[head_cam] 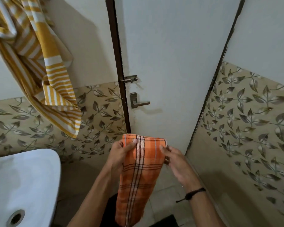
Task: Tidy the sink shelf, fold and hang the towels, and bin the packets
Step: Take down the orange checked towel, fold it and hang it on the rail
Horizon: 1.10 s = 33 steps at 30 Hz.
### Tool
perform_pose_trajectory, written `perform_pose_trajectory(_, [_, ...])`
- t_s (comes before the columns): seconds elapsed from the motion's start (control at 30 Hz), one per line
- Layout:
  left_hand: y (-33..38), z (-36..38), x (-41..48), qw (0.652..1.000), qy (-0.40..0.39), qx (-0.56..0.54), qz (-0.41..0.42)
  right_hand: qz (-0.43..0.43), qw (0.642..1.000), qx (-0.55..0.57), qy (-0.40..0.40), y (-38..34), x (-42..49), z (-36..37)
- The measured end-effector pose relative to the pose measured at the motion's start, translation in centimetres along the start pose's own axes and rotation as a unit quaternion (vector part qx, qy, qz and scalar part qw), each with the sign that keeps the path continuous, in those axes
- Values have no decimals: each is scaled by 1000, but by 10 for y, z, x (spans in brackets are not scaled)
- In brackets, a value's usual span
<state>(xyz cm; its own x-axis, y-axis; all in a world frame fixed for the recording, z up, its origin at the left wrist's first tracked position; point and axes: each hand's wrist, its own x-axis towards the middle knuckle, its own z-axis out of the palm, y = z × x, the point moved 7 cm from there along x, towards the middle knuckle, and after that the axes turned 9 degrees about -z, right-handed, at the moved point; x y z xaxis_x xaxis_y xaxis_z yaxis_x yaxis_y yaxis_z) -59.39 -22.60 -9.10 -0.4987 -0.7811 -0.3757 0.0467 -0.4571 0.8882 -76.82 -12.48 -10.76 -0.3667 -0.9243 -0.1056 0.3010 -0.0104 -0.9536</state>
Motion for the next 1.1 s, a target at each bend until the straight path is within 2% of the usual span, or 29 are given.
perform_pose_trajectory(0.1, [5,-5,-3,999,-42,28,-9,6,999,-19,35,15,-8,-2])
perform_pose_trajectory(0.2, [-3,-15,-7,995,-74,63,-28,-19,998,27,52,12,-11,5])
perform_pose_trajectory(0.3, [-11,-38,-4,995,24,99,-13,-26,997,46,56,6,-8,11])
perform_pose_trajectory(0.4, [-5,-34,-6,991,70,104,53,-17,998,-32,52,5,-12,13])
perform_pose_trajectory(0.5, [-5,-24,-8,996,16,80,37,-14,995,-40,93,10,-15,7])
perform_pose_trajectory(0.63, [-18,-22,-12,971,-100,216,24,-8,991,60,120,6,-13,9])
perform_pose_trajectory(0.7, [-20,-24,-12,973,-76,211,51,-2,993,37,108,4,-9,8])
perform_pose_trajectory(0.8, [-21,-25,-9,988,-8,128,83,27,990,-80,112,18,-9,3])
perform_pose_trajectory(0.9, [-28,-29,-6,995,24,62,68,3,987,-62,150,25,-11,-2])
perform_pose_trajectory(1.0, [-31,-40,-10,990,22,128,48,-44,992,28,112,15,-9,8])
perform_pose_trajectory(1.03, [-31,-42,-12,987,18,153,49,-44,994,27,92,14,-8,11])
perform_pose_trajectory(1.1, [-31,-44,-12,984,27,163,64,-19,997,-46,66,20,-8,14])
